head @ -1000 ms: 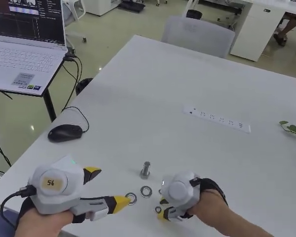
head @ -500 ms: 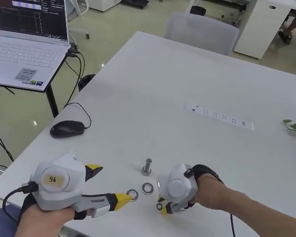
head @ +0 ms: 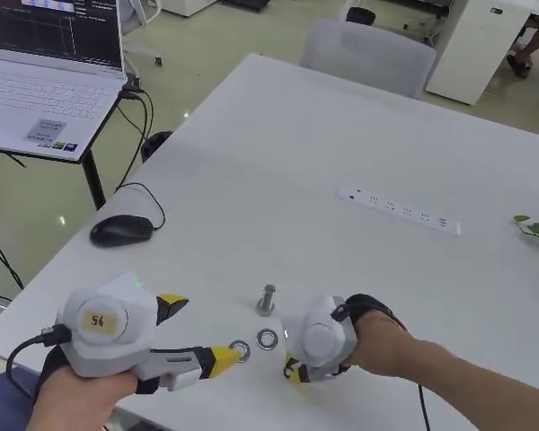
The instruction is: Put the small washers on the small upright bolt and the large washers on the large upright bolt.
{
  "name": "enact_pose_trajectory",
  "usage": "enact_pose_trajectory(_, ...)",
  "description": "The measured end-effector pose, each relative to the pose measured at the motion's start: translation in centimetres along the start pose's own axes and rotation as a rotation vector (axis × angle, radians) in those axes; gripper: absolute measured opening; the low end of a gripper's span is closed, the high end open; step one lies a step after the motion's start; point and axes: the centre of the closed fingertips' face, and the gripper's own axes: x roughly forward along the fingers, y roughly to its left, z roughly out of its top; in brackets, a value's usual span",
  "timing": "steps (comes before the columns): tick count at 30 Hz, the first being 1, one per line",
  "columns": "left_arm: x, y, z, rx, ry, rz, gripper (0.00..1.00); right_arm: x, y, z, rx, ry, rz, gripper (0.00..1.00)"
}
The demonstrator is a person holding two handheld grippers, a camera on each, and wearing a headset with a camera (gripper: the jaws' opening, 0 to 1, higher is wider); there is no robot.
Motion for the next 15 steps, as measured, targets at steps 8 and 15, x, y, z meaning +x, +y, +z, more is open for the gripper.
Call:
enact_pose_trajectory(8,-0.5,0.3,-0.4,-0.013,-0.002,0.012,0.67,-0.3,0.4,-0.8,0.134,-0.015,-0.056,0.13)
enact_pose_trajectory(15,-0.5,0.3,-0.4,-0.014,-0.003,0.013,0.67,-0.7,1.2,-1.4,0.282,-0.061,-0.073,0.13)
